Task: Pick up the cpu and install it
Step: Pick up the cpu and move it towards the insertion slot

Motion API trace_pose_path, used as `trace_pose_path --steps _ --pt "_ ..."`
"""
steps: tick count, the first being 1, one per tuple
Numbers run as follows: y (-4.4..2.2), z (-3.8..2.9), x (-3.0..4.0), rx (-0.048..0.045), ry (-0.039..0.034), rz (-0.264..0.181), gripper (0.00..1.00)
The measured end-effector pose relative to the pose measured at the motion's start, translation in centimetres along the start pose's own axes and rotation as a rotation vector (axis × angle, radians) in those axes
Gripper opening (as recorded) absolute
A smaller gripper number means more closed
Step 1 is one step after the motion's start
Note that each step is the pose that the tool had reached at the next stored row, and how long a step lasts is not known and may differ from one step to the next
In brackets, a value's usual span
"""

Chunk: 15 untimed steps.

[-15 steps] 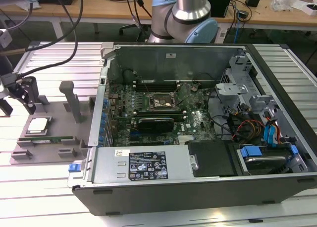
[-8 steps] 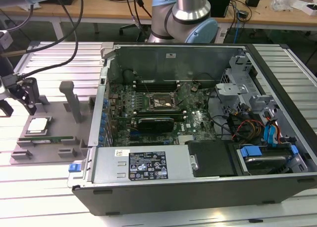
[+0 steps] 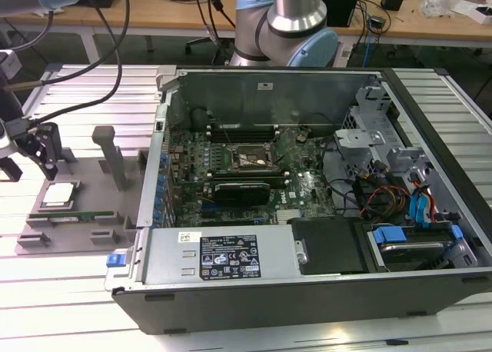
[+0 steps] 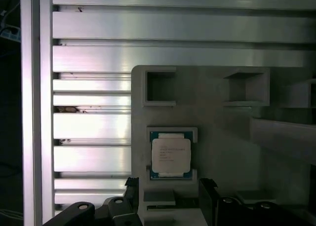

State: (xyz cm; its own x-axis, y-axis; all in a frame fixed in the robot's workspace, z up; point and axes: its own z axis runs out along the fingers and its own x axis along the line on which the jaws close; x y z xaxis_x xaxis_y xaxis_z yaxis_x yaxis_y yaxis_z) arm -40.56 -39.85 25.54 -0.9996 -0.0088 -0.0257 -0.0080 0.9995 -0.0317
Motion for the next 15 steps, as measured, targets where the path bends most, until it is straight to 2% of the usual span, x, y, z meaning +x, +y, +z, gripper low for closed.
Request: trace_pose_path --steps 8,13,15 --pt "0.01 0.42 -0.02 0.0000 0.0000 0.000 0.60" --pt "0.03 0.99 -0.07 0.0004 0.0000 0.000 0.60" --pt "0.03 1.28 -0.27 0.0044 0.0001 0.000 0.60"
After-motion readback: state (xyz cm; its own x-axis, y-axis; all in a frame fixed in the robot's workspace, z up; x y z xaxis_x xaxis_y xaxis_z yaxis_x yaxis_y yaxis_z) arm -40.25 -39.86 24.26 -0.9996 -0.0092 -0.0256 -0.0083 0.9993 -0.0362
